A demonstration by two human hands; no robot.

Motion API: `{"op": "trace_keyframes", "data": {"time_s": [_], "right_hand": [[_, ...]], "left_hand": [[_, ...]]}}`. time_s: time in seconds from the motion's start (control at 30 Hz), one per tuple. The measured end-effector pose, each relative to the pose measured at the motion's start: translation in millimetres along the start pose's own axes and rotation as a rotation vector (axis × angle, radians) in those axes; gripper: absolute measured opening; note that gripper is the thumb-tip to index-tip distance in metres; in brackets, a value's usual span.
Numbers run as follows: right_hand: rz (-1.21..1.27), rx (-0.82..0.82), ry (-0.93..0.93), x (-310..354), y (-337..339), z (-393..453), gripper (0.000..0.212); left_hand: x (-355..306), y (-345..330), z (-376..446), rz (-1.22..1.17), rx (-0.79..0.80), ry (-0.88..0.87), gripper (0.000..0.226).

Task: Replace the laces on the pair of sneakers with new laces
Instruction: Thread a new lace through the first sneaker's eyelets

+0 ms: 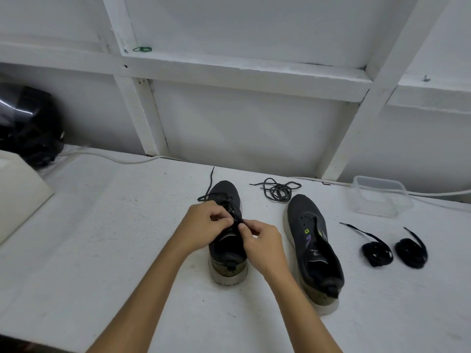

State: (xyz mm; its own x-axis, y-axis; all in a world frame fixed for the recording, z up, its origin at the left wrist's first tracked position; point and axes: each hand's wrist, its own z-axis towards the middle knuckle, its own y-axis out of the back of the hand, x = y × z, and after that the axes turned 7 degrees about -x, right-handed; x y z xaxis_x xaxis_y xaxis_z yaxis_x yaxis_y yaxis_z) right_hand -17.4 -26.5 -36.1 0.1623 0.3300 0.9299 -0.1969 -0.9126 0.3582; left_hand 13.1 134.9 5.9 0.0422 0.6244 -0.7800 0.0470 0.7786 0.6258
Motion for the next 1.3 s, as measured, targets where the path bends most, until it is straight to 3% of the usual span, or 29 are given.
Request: {"op": "trace_keyframes", "data": {"time_s": [0.23,0.4,0.5,0.57,0.63,0.73,0.87,0.97,1.1,1.17,1.2,1.3], "right_hand": [[-0.071,-0.088,-0.019,5,11,5,0.023],[-0.203,0.017,-0.098,28,17,10,0.02],[-0.281,0.093,-0.099,34,7,-1,0.027],[-0.349,0.102,-0.065,31,-4,-7,0.041],[-0.405,0.061,-0.038,25,-11,-9,0.049],[-0.366,0.015,-0.04,23,-11,-9,0.041],[-0.344,-0.008,-0.037,24,-11,-11,0.033],[-0.347,-0.024,-0.053,22,-11,-11,0.031],[-0.329,-0.031,-0.082,19,-10,-11,0.028],[-0.33,-0.035,-0.082,20,-10,-11,0.028],[-0.336,-0.037,-0.079,20,-11,-10,0.027],[-0.335,-0.038,-0.082,21,-11,-10,0.027]], "left_hand": [[-5,48,5,-0.544,-0.147,0.061,0.015],[-7,34,3,-0.79,-0.002,0.213,0.018],[-4,21,6,-0.96,-0.025,0.354,0.021],[0,14,10,-0.827,-0.057,0.384,0.022],[1,10,12,-0.489,-0.019,0.305,0.025],[-4,10,11,0.01,0.056,0.103,0.023],[-13,14,16,0.303,0.131,0.017,0.012],[-20,21,17,0.195,0.145,-0.012,0.011],[-25,32,13,-0.554,0.094,0.094,0.014],[-24,34,14,-0.743,0.052,0.184,0.019],[-25,32,13,-0.687,0.027,0.213,0.023],[-20,17,12,-0.1,-0.052,0.144,0.023]]}}
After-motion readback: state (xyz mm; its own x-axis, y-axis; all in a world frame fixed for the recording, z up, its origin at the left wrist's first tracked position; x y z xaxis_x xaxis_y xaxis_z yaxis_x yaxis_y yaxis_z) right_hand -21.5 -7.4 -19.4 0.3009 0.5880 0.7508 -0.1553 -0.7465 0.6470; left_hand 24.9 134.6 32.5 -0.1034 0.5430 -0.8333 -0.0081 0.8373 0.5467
